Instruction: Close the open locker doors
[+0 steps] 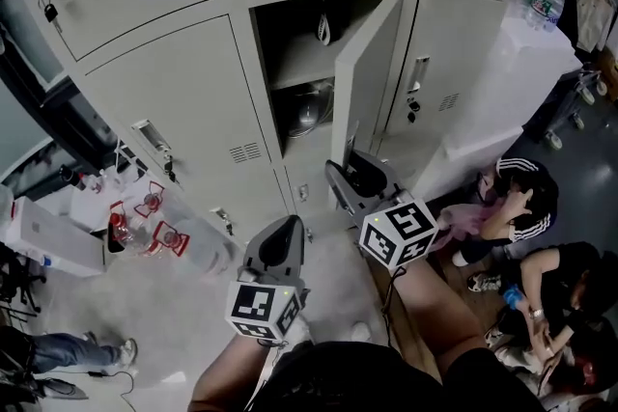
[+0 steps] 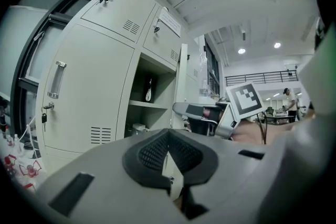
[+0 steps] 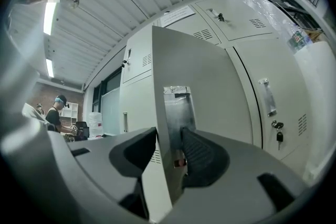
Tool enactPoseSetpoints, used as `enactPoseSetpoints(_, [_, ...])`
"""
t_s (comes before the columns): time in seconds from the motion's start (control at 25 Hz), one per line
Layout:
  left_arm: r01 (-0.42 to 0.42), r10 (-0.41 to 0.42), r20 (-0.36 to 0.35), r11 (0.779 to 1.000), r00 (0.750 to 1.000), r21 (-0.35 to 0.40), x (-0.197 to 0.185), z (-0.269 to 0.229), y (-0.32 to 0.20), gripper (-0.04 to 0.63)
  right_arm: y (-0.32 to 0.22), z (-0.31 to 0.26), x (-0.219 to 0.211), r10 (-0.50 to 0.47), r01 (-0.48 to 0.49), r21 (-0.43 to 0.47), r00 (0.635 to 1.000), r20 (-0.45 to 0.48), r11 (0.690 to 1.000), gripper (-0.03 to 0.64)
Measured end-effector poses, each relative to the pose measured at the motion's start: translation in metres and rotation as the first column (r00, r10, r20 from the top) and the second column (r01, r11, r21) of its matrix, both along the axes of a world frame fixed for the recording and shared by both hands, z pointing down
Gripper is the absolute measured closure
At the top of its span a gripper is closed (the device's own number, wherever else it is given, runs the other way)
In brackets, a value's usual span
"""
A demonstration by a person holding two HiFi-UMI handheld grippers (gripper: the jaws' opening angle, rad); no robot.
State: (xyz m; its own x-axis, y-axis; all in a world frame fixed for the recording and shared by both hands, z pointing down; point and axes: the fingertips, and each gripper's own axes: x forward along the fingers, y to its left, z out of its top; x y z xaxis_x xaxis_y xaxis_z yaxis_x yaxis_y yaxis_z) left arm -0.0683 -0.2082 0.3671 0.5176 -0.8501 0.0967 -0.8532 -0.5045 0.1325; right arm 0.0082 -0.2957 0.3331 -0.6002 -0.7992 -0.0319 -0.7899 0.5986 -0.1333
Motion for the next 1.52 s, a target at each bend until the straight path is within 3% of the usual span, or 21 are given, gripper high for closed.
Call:
enactPoseSetpoints(0.8, [0.026,-0.026,0.019,0.999,0.999,-0.024,-0.057,0.014,-0.039,0.591,-0.064,-0.001,-0.064,-0.024,0.024,0.009,0.999,0.026,1.000,0.449])
enactPoseSetpoints(1.52, [0.030,-0.029,0.035,0.999,0.999,-0.030,-0.081,0.019,-0.078,0.591,-0.122,-0.001,-0.093,-0.029,0.029,0.024,1.000,0.003,0.999,0.437])
